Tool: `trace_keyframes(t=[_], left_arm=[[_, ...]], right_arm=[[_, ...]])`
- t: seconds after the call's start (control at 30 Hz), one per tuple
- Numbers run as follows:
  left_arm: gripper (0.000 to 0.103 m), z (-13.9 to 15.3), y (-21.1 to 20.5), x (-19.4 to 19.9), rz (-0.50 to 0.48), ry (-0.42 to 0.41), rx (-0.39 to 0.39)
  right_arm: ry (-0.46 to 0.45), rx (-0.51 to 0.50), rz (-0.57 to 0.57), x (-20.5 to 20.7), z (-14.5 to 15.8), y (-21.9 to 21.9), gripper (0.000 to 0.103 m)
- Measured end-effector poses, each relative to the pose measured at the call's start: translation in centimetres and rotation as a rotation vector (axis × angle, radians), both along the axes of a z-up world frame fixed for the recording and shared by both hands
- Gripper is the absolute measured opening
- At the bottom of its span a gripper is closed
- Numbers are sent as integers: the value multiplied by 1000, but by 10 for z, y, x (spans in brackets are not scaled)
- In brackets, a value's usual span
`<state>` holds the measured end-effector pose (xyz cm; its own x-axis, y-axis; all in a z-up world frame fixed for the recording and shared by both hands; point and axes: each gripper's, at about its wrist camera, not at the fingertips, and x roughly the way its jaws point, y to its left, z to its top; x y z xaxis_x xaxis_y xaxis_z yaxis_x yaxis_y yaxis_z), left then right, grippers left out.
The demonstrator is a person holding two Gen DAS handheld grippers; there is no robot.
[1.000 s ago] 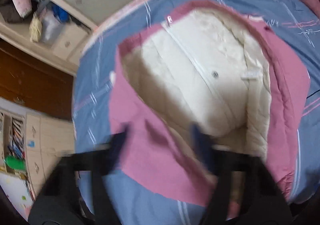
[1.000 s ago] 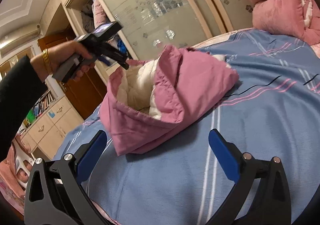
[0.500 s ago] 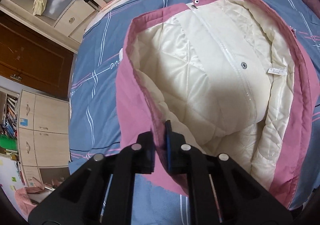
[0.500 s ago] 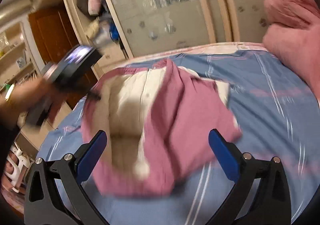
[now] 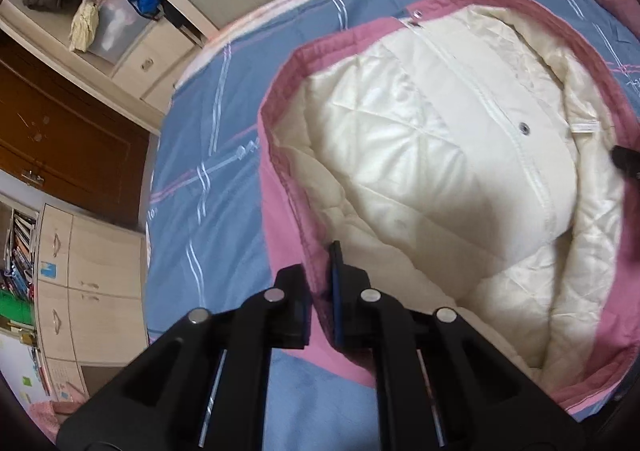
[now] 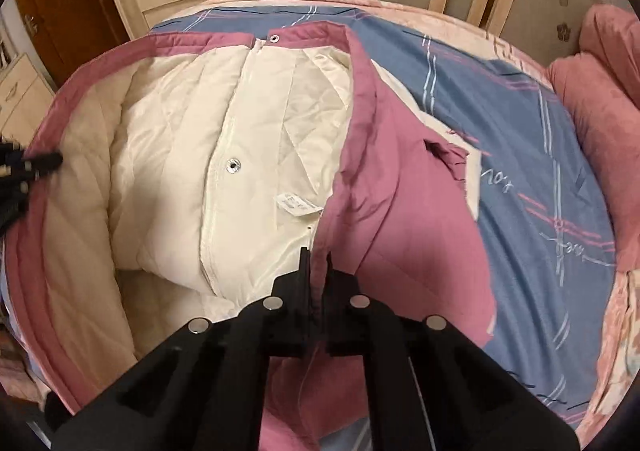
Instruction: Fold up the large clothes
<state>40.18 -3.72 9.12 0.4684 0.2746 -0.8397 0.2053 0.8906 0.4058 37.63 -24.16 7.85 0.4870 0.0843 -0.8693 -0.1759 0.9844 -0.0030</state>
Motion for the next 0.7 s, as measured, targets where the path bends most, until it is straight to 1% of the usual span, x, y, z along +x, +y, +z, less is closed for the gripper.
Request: trace_keyframes(t=[0.07,0.13,0.23,0.33,0.4,0.47,0.5,0.53,0.57,0.6,0.67,0.7], left_arm=[[7,2,9,1,5,-5,-25],[7,6,23,5,19,-4,-49],[7,15,46,11,35,-14,-37],[7,31,72,22,58,-30,-17],[7,43,97,35,103,-42,-27],[15,51,111,46,119,-44,-35],[20,54,113,50,119,-39,-44],[20,58,113,54,115,-37,-47],[20,63,108,58,106,-49,-30],[20,69,101,61,93,-78,10],[19,77,92,70,90,-102,34],[19,79,89,76,94,-106,38]], right_arm=[[-20,-10,-15,-2,11,-10,3],[-33,-40,-28,-3,26,-24,3],[-40,-97,-53,3,43,-46,3],[-29,-154,-101,12,61,-82,3],[-7,-137,-137,19,66,-109,3],[6,-120,-159,24,70,-128,3],[14,-102,-163,27,73,-134,3],[3,-105,-165,30,78,-136,3],[-12,-117,-167,32,83,-134,3],[-29,-126,-172,35,89,-133,3],[-45,-115,-190,40,98,-136,3],[-51,-91,-209,46,104,-142,3]])
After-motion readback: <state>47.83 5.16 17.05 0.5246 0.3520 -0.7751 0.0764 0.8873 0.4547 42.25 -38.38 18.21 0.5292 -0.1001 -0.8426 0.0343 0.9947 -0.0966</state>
